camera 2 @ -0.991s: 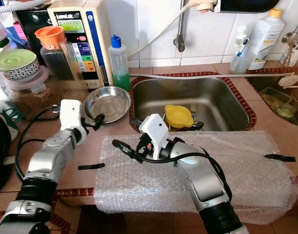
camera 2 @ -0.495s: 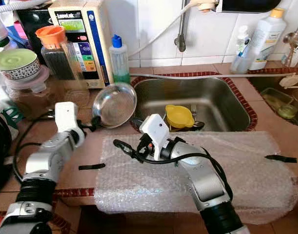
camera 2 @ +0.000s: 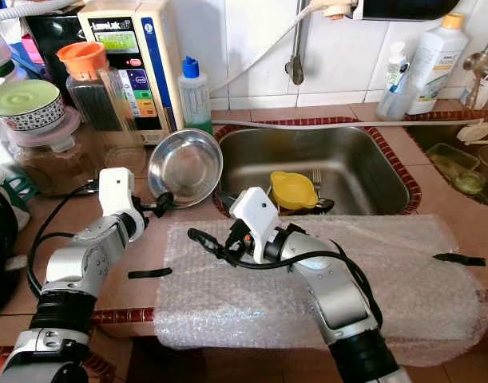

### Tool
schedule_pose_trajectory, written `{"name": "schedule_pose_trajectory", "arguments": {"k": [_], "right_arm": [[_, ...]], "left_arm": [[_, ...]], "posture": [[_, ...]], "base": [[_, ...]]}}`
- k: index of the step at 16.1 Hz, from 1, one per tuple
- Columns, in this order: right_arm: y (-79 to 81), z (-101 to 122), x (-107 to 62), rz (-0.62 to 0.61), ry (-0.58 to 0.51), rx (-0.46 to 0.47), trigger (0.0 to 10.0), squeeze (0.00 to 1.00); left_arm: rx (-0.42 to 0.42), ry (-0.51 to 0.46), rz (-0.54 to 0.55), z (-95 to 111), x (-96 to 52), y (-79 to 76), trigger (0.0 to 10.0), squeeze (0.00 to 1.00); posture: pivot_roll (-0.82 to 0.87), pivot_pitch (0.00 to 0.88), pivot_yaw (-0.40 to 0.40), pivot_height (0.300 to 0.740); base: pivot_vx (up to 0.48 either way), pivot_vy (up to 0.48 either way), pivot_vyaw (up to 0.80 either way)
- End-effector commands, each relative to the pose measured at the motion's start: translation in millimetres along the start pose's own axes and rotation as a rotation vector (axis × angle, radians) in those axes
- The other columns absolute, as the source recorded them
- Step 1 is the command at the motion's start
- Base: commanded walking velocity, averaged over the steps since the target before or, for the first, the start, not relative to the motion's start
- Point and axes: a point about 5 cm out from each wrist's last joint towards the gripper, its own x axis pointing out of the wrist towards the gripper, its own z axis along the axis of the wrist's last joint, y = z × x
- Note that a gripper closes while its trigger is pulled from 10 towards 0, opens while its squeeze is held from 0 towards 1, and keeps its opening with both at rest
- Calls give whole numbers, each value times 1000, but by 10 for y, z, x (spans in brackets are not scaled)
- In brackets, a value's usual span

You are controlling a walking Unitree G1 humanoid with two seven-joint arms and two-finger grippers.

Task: Kitchen organization

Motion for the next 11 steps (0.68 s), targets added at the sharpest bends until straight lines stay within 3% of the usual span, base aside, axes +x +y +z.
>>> {"name": "schedule_pose_trajectory", "arguments": {"k": [1,6,11], "right_arm": [[-20,26,17,8,-2,-24,10000,0],[-58,22,11,0,1,-30,10000,0],[-72,20,2,-9,0,-34,10000,0]], "left_arm": [[3,10,3,5,-13,34,10000,0],[-26,16,-25,37,-29,7,10000,0],[-8,-8,38,127,-54,186,10000,0]], "posture": [[-234,30,73,740],[-234,33,75,740],[-237,33,76,740]], "base": [[0,0,0],[0,0,0],[0,0,0]]}}
